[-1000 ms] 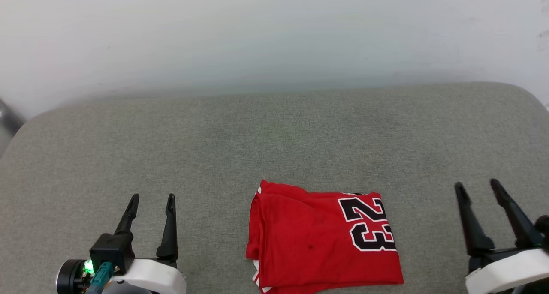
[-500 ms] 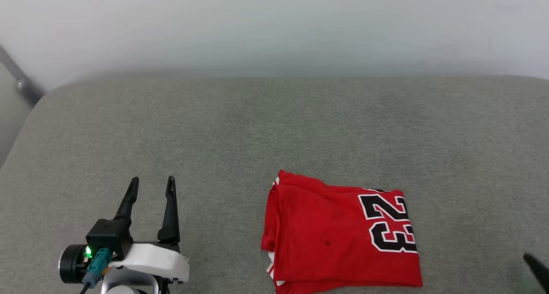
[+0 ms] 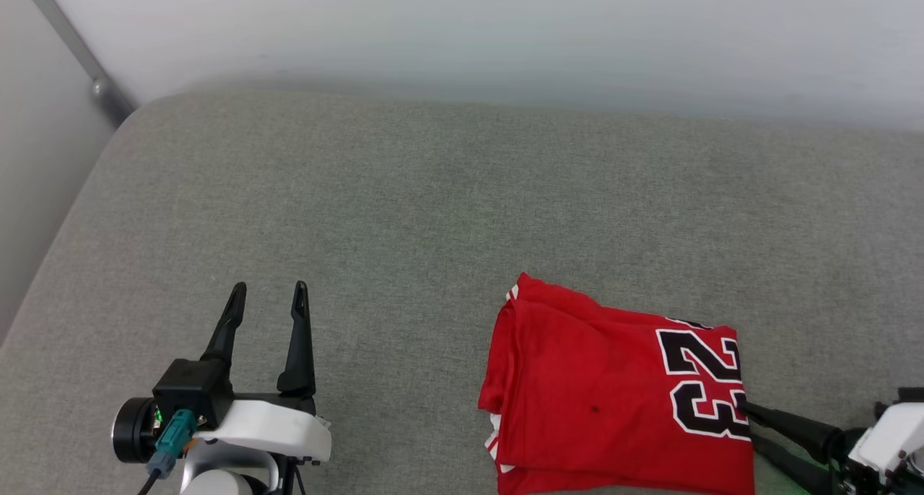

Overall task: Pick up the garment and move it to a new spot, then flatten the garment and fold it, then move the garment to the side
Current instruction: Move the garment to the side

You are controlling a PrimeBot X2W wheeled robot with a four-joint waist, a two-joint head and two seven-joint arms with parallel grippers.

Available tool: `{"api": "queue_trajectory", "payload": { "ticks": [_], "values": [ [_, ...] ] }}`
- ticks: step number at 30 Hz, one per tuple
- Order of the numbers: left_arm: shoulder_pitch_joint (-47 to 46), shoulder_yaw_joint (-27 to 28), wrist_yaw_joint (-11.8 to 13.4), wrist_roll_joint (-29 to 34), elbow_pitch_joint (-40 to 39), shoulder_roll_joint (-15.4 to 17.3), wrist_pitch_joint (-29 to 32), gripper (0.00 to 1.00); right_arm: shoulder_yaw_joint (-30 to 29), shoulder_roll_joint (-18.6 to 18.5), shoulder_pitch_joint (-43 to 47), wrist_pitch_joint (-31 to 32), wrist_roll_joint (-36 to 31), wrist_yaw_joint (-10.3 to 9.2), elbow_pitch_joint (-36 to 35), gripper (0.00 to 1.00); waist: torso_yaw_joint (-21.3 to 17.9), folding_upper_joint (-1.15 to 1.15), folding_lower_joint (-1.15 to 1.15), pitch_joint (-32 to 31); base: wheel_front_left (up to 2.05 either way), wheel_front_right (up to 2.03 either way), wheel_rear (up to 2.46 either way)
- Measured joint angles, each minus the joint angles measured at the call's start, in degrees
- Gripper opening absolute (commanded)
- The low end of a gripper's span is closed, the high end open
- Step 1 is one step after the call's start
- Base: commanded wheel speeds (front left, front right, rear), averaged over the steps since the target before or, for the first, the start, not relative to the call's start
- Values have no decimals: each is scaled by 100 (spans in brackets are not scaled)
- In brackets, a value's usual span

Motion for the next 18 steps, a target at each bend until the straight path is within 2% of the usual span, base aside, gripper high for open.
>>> {"api": "queue_trajectory", "payload": {
  "ticks": [4, 5, 6, 13, 18],
  "values": [
    [-85, 31, -55, 59, 32, -74, -1, 100, 376, 2, -344, 18, 515, 0, 517, 100, 128, 0, 0, 83, 0, 0, 0],
    [-107, 43, -60, 68, 38, -88, -1, 100, 466, -3, -392, -19, 592, 0, 576, 70, 154, 0, 0, 95, 0, 0, 0],
    [-110, 71, -99, 121, 63, -125, -1, 100, 753, -18, -402, -146, 560, 0, 582, 0, 198, 0, 0, 94, 0, 0, 0],
    [-2, 182, -181, 216, 98, -149, -2, 100, 1283, 9, -235, -492, 211, -1, 85, 0, 74, 0, 0, -29, 0, 0, 0],
    [8, 175, -232, 311, 82, -125, -2, 100, 1972, -263, -180, -915, -319, -1, -582, 0, -213, 0, 0, -98, 0, 0, 0]
  ]
}}
